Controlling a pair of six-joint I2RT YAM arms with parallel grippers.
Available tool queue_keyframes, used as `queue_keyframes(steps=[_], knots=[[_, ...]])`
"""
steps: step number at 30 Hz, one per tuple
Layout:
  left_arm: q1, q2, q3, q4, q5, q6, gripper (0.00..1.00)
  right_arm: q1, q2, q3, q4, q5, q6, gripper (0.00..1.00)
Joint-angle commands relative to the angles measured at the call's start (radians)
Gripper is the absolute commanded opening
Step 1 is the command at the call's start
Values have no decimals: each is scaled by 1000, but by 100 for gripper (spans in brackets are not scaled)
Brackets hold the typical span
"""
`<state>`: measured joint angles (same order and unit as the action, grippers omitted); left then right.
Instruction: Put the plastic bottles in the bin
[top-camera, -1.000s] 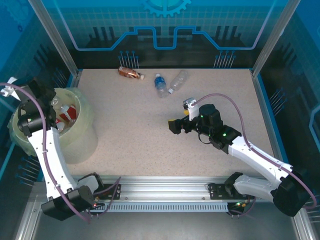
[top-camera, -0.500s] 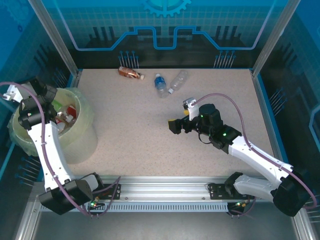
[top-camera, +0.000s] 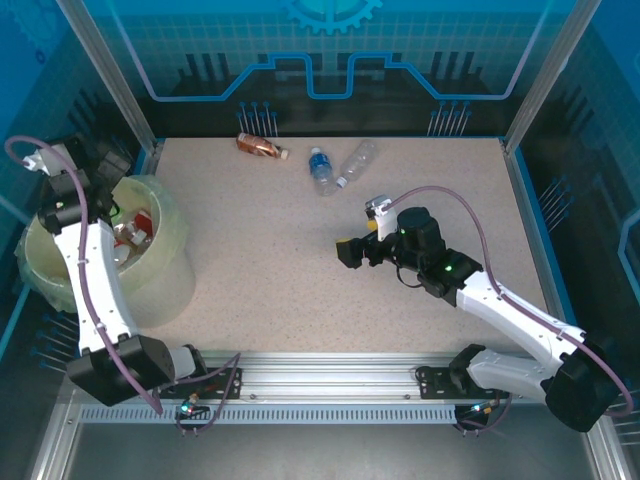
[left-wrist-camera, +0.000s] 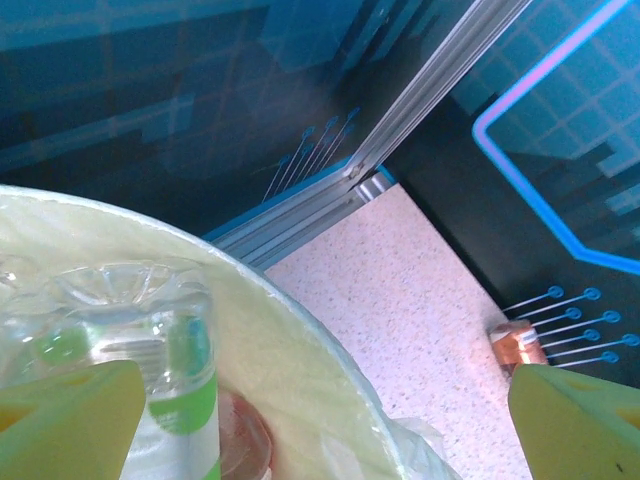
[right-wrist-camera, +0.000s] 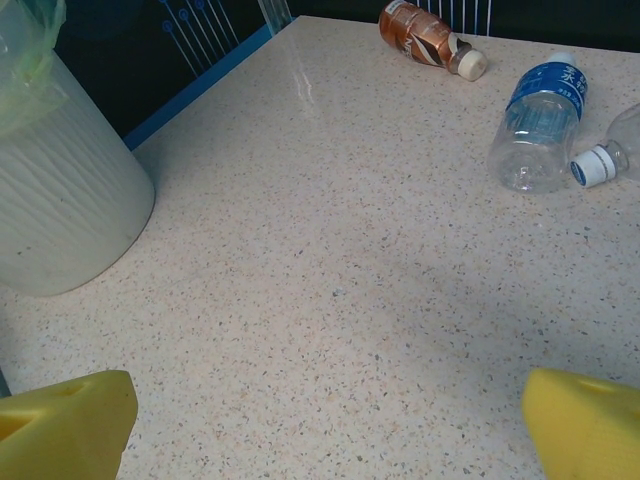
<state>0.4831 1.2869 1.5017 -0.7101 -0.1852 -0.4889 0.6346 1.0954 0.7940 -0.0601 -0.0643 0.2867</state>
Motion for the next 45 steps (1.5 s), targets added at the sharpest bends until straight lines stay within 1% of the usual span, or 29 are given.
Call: queue_keyframes(steps=[1, 6, 10, 13, 15, 18, 23, 29, 32, 35, 39, 42, 45], knots=[[-5, 37, -34, -14, 23, 37, 94, 14, 4, 23, -6, -14, -7, 100], [-4, 34, -130, -35, 28, 4, 94, 16, 1, 25, -16, -14, -16, 100], [-15, 12, -49, -81, 57, 20, 96, 17, 0, 30, -26, -8, -26, 100], [-51, -31, 37, -93, 57, 35, 97, 17, 0, 28, -22, 9, -23, 100], [-91, -52, 86, -105, 45, 44, 97, 17, 1, 21, -11, 31, -14, 100], [-190, -73, 132, -120, 26, 53, 98, 17, 1, 8, 12, 70, 3, 100], [-400, -93, 131, -68, 12, 50, 99, 9, 3, 4, 12, 175, 39, 100], [-628, -30, 125, 20, 5, 41, 99, -49, 29, -3, 10, 235, 164, 100], [-738, 17, 98, 101, -21, 44, 99, -87, 61, 23, -39, 260, 250, 100], [-805, 71, 71, 177, -34, 35, 99, -118, 98, 48, -64, 241, 259, 100], [-847, 140, 27, 254, 2, -14, 99, -154, 158, 80, -71, 195, 177, 100], [-876, 186, -28, 312, 18, -45, 99, -184, 232, 171, -129, 162, 120, 100], [-885, 257, -55, 351, 32, -79, 99, -213, 315, 252, -179, 156, 123, 100]])
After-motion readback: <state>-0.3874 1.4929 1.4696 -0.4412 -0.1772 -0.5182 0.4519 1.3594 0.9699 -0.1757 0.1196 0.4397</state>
